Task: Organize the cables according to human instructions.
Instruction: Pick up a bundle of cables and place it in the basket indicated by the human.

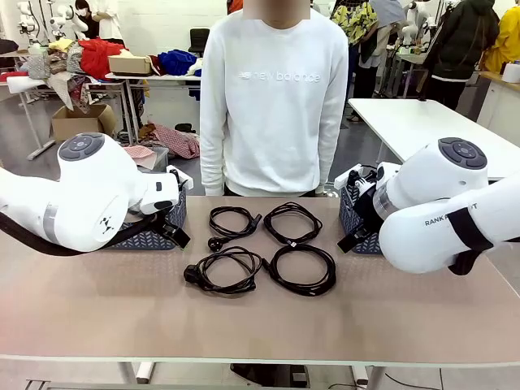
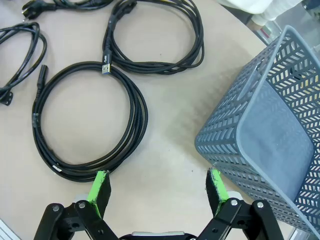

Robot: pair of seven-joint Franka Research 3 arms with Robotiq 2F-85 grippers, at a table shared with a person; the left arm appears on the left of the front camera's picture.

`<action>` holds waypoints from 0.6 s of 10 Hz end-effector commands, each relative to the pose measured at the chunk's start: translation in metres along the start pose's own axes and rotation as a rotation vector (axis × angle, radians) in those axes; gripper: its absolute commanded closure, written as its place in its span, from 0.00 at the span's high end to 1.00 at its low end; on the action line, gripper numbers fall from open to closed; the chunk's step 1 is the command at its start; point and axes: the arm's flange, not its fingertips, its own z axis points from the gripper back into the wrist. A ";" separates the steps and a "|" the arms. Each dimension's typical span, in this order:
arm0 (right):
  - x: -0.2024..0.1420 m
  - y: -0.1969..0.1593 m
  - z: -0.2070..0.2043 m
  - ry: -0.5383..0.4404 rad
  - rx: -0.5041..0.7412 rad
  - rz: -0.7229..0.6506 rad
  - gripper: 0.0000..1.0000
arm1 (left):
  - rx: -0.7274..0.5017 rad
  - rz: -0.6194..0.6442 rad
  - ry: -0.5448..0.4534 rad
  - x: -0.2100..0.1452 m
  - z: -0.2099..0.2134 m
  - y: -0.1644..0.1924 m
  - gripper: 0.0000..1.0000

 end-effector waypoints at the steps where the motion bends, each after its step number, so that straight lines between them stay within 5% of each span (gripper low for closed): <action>1: 0.000 0.000 0.000 -0.001 0.001 -0.005 1.00 | 0.000 0.000 0.000 0.000 0.000 0.000 1.00; 6: 0.000 0.000 0.000 -0.001 0.001 -0.005 1.00 | 0.000 0.000 0.000 0.000 0.000 0.000 1.00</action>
